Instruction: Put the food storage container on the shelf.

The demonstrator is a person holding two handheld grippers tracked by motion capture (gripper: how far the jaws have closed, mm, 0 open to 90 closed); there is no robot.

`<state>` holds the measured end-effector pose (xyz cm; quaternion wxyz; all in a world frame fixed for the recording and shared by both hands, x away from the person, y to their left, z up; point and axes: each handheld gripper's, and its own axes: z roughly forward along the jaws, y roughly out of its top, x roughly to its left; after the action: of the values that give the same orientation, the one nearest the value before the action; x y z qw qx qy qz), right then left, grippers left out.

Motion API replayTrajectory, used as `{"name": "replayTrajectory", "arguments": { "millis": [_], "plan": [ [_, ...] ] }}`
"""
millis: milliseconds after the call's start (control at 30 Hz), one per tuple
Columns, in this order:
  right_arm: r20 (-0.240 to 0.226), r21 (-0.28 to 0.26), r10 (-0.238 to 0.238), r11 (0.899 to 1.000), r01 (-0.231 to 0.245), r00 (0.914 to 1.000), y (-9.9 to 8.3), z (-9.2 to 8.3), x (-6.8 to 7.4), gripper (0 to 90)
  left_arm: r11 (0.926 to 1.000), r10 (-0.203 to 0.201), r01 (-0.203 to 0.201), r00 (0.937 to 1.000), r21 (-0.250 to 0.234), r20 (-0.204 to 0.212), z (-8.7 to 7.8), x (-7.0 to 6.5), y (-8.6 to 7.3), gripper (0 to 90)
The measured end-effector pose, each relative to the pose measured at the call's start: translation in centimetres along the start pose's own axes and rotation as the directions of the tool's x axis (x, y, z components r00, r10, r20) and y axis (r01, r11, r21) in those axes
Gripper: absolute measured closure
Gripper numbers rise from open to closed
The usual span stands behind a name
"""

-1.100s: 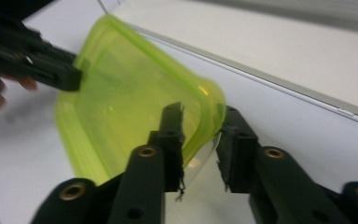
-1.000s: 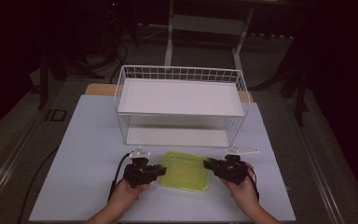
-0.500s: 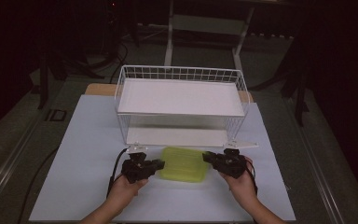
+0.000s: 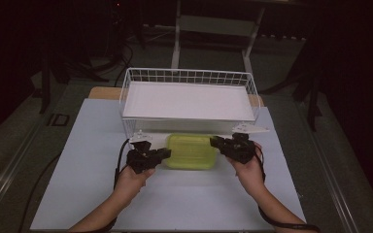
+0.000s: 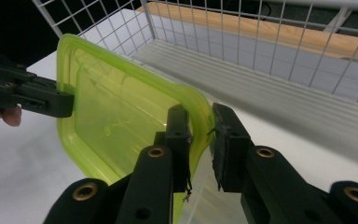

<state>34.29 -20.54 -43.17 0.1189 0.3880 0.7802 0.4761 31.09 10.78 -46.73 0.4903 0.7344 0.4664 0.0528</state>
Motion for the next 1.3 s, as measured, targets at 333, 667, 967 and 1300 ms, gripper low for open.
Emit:
{"name": "replayTrajectory", "arguments": {
  "millis": [333, 667, 967, 1300],
  "plan": [
    [0.031, 0.021, 0.016, 1.000, -0.017, 0.9994, -0.4, 2.3, -1.0, 77.8, 0.9991, -0.016, 0.017, 0.9994, 0.040, -0.031, 2.3, 1.9, -0.3, 80.4],
    [0.051, 0.032, 0.033, 0.999, -0.035, 0.9981, -0.9, 4.0, -2.0, 77.4, 0.9986, -0.028, 0.030, 0.9984, 0.043, -0.049, 3.7, 2.9, -0.5, 80.2],
    [0.074, 0.017, 0.020, 1.000, -0.022, 0.9971, -1.0, 4.9, -2.1, 76.9, 0.9983, -0.044, 0.046, 0.9978, 0.037, -0.051, 4.0, 3.6, -0.5, 80.1],
    [0.111, -0.040, -0.015, 0.999, 0.019, 0.9937, -1.6, 5.3, -2.2, 75.1, 0.9989, -0.046, 0.047, 0.9967, 0.008, -0.067, 4.3, 3.4, -0.5, 79.1]
  ]
}}
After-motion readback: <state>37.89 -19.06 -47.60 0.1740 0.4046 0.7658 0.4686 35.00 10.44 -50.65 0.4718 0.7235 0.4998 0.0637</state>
